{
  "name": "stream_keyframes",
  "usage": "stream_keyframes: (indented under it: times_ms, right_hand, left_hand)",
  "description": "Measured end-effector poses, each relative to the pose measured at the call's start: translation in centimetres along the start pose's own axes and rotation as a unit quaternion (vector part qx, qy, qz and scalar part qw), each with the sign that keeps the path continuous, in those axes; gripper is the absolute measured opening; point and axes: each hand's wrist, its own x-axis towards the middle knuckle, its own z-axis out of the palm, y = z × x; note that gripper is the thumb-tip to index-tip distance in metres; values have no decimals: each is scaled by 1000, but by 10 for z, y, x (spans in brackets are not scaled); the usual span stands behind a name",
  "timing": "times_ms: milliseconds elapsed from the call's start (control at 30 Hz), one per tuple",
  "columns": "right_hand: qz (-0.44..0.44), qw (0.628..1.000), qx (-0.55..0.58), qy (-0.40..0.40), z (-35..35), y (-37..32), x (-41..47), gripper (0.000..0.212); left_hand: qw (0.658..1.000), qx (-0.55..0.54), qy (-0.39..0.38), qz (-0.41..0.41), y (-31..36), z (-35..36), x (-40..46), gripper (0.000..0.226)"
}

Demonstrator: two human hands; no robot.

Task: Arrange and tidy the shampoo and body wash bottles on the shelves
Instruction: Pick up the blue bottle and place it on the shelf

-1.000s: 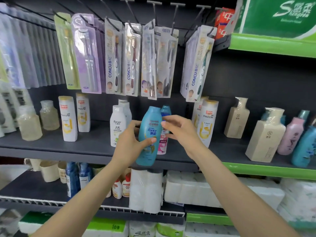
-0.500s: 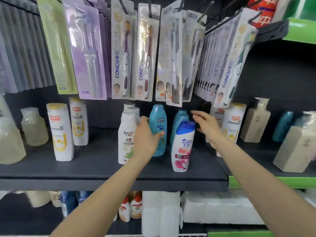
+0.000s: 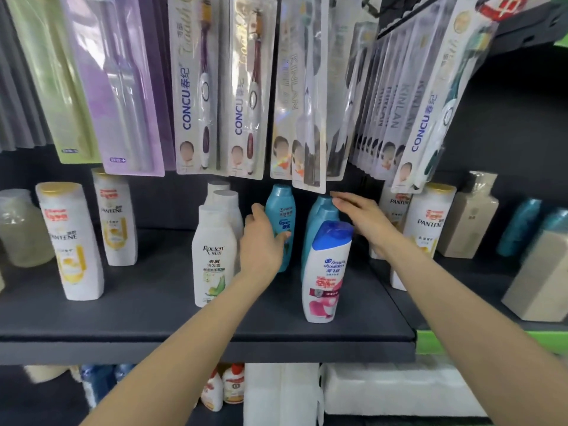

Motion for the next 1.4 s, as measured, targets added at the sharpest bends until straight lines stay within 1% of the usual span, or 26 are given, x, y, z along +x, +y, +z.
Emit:
stream_keyframes:
  times_ms: [267, 533, 700, 867, 933, 1133, 1300, 1400]
  right_hand:
    - [-5, 1000, 11, -5, -2, 6, 2, 30]
    - [-6, 1000, 15, -12, -3, 7, 3, 26]
    - [-4, 999, 23, -26, -6, 9, 3, 24]
    - [-4, 999, 20, -35, -8, 9, 4, 30]
    - [-3, 999, 9, -39, -9, 8, 6, 32]
    - [-3, 999, -1, -45, -11, 9, 9, 33]
    - [-8, 999, 6, -41, -10, 10, 8, 30]
    - [-7, 999, 6, -41, -9, 10, 8, 30]
  left_hand:
    - [999, -31, -29, -34, -10, 23, 13, 48]
    - [996, -47, -67, -32, -14, 30, 27, 46]
    - [999, -36, -35, 2, -15, 26, 36, 53]
    - [998, -61, -31, -1, -11, 28, 46, 48]
    - [996, -77, -40, -4, -7, 31, 53, 45]
    - [990, -102, -99, -4, -5, 43, 68, 43]
    - [987, -116, -109, -5, -14, 48, 71, 40]
    - [988, -111, -110, -10, -16, 49, 72, 42]
